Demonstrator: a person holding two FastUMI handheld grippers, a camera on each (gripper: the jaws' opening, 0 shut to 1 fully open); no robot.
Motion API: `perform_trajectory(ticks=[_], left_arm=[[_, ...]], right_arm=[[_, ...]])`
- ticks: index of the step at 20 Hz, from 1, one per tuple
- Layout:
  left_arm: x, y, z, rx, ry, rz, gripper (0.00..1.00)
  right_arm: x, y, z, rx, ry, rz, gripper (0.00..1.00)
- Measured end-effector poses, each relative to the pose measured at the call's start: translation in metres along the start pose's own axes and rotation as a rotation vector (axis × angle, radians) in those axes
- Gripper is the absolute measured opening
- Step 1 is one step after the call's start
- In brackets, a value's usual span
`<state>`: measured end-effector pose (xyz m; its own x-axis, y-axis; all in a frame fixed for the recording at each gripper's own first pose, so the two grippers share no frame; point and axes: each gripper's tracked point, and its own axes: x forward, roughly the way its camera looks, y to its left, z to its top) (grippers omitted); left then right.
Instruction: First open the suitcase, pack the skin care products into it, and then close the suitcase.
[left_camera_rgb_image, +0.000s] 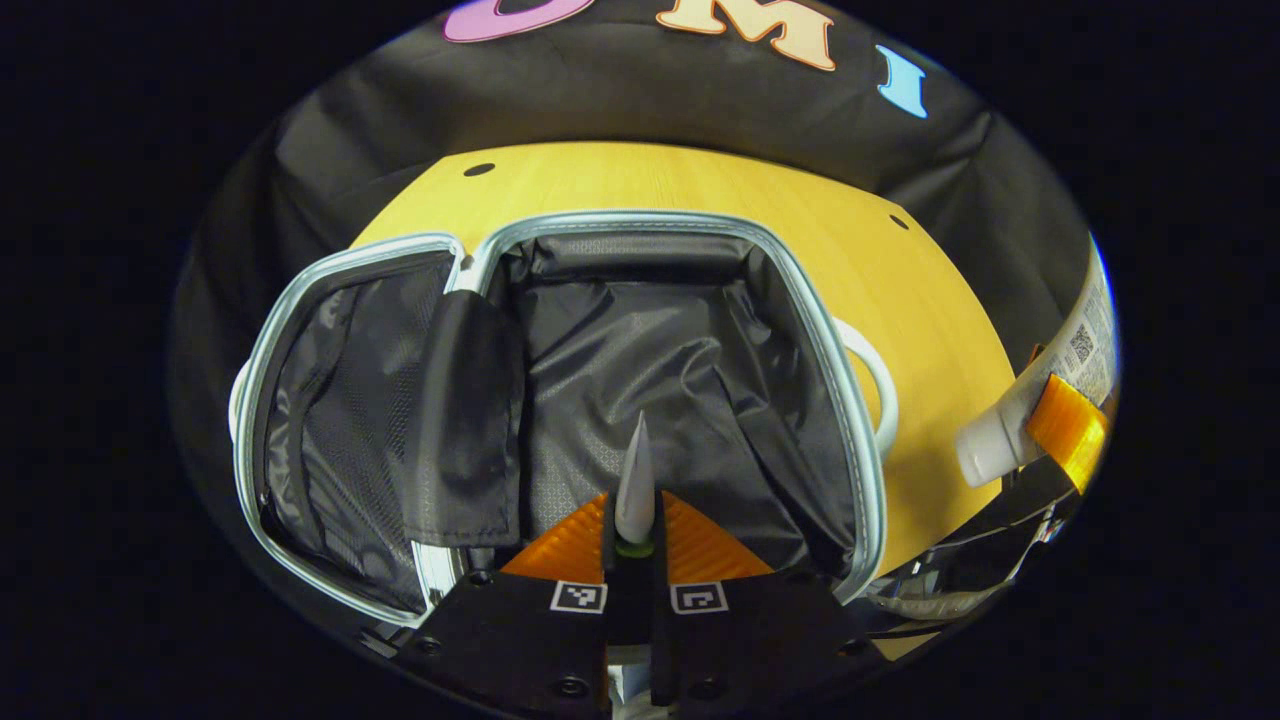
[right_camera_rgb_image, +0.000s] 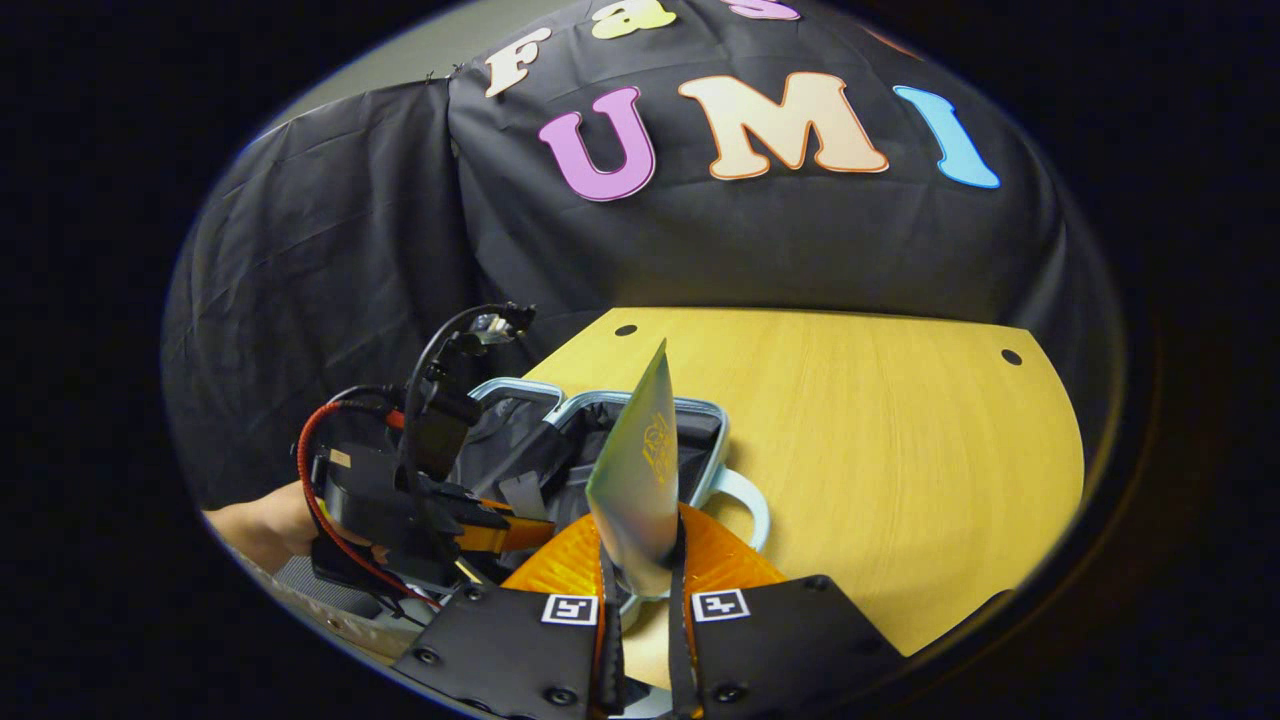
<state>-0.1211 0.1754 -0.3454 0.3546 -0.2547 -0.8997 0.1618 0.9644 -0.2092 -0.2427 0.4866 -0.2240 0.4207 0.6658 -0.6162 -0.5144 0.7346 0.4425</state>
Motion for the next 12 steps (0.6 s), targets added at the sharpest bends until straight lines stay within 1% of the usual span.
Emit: perform_trajectory(ticks=[2,4,5,6,7,9,10,12], left_arm=[[0.005,-0.003,0.011,0.023,-0.039,-0.070,0.09],[0.009,0.000,0.013,0.031,-0.048,-0.100,0.14],[0.008,0.004,0.015,0.032,-0.052,-0.095,0.12],[0.009,0.005,0.015,0.027,-0.058,-0.105,0.14],[0.006,0.003,0.016,0.017,-0.067,-0.122,0.28],[-0.005,-0.006,0.030,0.000,-0.135,-0.181,0.55],[-0.012,-0.006,0.036,-0.001,-0.167,-0.192,0.69],[-0.023,0.006,0.045,-0.009,-0.219,-0.167,0.70]], right_arm=[[0.009,0.017,-0.010,0.009,0.038,-0.004,0.20],[0.017,0.030,-0.022,0.022,0.080,-0.010,0.20],[0.020,0.035,-0.026,0.028,0.097,-0.012,0.20],[0.023,0.039,-0.030,0.031,0.116,-0.012,0.20],[0.025,0.042,-0.034,0.031,0.140,-0.013,0.20],[0.034,0.042,-0.042,0.031,0.173,-0.024,0.20],[0.039,0.042,-0.050,0.036,0.201,-0.027,0.20],[0.047,0.045,-0.066,0.070,0.269,-0.022,0.20]])
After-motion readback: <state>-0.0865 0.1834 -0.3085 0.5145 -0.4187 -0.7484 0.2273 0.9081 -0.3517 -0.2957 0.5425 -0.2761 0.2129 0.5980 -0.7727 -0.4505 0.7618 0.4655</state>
